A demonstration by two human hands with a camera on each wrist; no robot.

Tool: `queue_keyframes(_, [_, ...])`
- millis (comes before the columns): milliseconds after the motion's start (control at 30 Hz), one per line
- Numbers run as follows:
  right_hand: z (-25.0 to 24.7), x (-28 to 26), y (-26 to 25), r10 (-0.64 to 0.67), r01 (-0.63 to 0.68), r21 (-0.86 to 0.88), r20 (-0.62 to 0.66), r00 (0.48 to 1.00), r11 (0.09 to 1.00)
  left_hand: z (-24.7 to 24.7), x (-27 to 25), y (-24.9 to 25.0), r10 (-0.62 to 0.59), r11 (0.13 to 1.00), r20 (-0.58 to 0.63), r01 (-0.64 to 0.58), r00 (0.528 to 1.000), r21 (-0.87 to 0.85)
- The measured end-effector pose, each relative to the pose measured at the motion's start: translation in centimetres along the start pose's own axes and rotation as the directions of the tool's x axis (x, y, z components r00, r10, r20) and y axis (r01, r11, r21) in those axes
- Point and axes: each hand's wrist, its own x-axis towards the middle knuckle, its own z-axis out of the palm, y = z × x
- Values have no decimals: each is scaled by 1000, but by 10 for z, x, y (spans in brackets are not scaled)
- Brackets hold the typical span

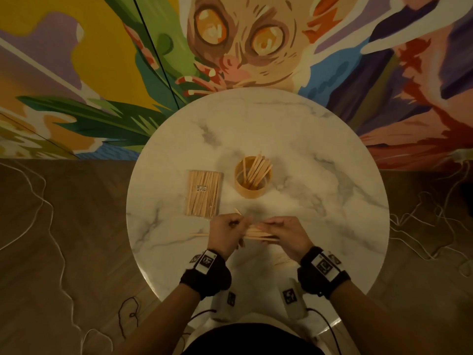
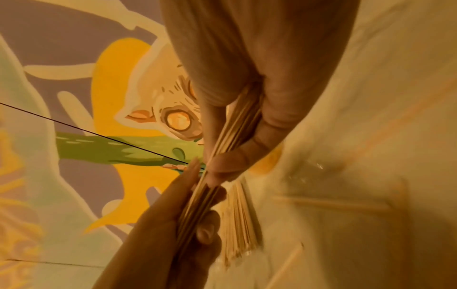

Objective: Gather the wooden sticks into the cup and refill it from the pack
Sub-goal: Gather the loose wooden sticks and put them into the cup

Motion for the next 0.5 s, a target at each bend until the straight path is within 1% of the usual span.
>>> queue_keyframes(33, [-3,4,-9,-18,18,-26,-4,1000,1000,0,3,2,9,999,15,-9,1000,-39])
queue_keyframes(67, [-7,8,-21,-38,37,-64,-4,999,997,-1,7,4,-7,995,15,8,1000,-95])
queue_keyframes(133, [-15,15,-50,-82,81,-124,2,997,989,-5,16,8,-106,960,-35,94,994,-262])
queue_keyframes(200, [-25,24,-80,-105,104,-114,-1,994,988,-11,24,10,-202,889,-91,144,975,-435])
queue_keyframes(233, [-31,29,-94,-117,115,-115,-12,993,987,-15,27,10,-227,865,-114,147,967,-480])
queue_keyframes(267, [-36,35,-109,-134,129,-129,-30,991,983,-19,29,9,-237,860,-139,141,962,-491])
queue_keyframes(300, [-39,40,-122,-160,151,-156,-50,986,976,-25,30,6,-231,877,-169,130,958,-462])
queue_keyframes(367, [-45,52,-146,-250,219,-269,-88,964,938,-37,29,-4,-177,948,-232,102,956,-300])
queue_keyframes(433, [-45,64,-165,-356,284,-447,-83,931,848,-51,25,-18,-84,996,-256,78,963,-36])
queue_keyframes(467, [-42,69,-171,-396,307,-543,-51,917,782,-59,22,-27,-31,989,-249,66,968,134])
queue_keyframes(500, [-36,74,-175,-424,322,-640,-7,906,698,-68,18,-37,19,949,-223,53,975,312])
